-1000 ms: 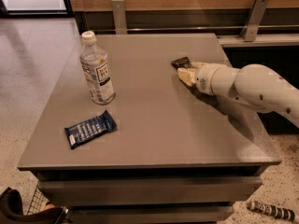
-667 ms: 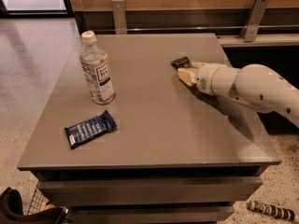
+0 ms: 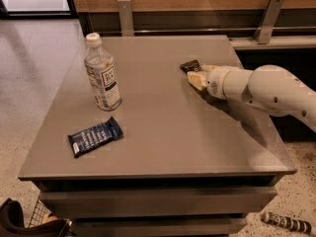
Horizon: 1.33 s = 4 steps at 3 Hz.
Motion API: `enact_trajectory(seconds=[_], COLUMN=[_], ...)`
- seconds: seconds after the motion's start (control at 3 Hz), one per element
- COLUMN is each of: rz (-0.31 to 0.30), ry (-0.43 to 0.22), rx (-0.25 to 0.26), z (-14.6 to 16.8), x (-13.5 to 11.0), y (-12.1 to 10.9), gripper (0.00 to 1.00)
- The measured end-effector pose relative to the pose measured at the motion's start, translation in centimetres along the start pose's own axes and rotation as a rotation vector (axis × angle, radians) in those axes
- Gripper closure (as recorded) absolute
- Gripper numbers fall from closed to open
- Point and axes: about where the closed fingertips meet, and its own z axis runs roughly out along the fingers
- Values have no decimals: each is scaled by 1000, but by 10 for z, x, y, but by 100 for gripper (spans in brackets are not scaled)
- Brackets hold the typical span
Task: Pick rxbar chocolate
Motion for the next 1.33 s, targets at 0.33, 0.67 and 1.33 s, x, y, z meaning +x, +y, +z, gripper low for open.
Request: enact_trajectory(seconds=[0.33,0.67,1.33], rz=[-52,-116,-249], ry=[82,99,140], rx=[-92,-150,-342], z=[2,-6,-41], x=[-25,-75,-120], y=[14,12,43], gripper=[100,100,100])
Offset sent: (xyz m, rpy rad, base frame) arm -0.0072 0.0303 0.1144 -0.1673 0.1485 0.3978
